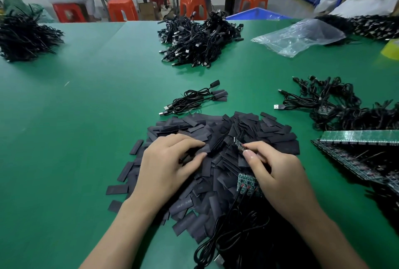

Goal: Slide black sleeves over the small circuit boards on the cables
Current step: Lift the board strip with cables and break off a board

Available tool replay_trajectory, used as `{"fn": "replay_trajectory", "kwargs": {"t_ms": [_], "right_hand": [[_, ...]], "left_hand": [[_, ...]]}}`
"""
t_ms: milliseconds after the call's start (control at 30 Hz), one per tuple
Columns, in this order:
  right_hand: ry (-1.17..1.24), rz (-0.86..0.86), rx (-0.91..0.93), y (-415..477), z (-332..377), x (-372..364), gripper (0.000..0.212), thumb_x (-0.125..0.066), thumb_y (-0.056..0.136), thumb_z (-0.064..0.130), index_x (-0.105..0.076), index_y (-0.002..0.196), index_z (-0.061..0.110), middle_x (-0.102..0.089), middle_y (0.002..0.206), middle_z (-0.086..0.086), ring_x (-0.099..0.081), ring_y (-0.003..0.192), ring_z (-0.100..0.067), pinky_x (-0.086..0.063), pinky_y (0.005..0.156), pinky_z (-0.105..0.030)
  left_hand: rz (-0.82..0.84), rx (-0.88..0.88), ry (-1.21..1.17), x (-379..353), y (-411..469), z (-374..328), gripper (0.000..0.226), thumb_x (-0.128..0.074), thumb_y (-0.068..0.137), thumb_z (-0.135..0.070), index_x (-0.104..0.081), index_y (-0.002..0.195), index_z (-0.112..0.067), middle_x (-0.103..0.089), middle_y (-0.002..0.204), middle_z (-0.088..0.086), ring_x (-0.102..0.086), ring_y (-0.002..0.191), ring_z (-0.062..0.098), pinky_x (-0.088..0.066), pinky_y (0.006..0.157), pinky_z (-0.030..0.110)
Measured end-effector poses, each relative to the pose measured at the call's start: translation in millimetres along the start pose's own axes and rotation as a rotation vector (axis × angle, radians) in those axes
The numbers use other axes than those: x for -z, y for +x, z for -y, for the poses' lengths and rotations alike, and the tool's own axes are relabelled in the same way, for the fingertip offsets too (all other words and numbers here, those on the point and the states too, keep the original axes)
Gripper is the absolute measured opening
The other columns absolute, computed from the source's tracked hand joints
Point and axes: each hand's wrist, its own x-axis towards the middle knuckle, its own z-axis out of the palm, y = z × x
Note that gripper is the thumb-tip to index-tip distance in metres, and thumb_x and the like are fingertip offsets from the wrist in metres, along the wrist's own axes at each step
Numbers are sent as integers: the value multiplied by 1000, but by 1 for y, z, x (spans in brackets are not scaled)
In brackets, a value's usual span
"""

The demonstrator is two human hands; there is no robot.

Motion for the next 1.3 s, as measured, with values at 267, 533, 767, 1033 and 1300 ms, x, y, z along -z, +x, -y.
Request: {"fn": "replay_trajectory", "kwargs": {"t_ms": [267,533,767,1033,1300], "right_hand": [[-148,6,131,-3,2,2,17,-52,101,44,-62,95,32,-53,60,13,-50,54,-12,-41,52,-32],[-239,17,194,-3,3,0,23,-53,104,39,-61,88,25,-48,57,13,-50,49,-12,-38,46,-31],[-285,54,235,-1,4,-2,17,-60,98,36,-62,86,24,-46,61,14,-49,50,-14,-30,48,-28],[-282,86,269,-3,2,-2,16,-69,97,31,-63,86,22,-59,65,10,-54,52,-21,-38,46,-32],[-317,87,272,-3,2,0,15,-79,88,29,-68,82,22,-63,64,11,-58,51,-19,-39,47,-27]], "left_hand": [[-27,11,-295,-5,-4,-14,18,-79,88,-25,-81,101,-13,-74,101,-9,-69,96,4,-52,88,19],[10,0,-324,-6,-6,-11,17,-80,87,-22,-80,102,-13,-74,103,-9,-70,99,6,-51,90,20],[20,-33,-306,-8,-5,-6,17,-80,88,-23,-80,103,-14,-73,104,-11,-69,99,4,-52,89,20],[92,-50,-296,-8,-7,0,18,-75,94,-29,-79,109,-19,-72,107,-12,-69,100,5,-54,87,26],[146,-154,-252,-4,-5,1,17,-72,98,-28,-78,112,-20,-68,113,-14,-67,104,5,-54,89,29]]}}
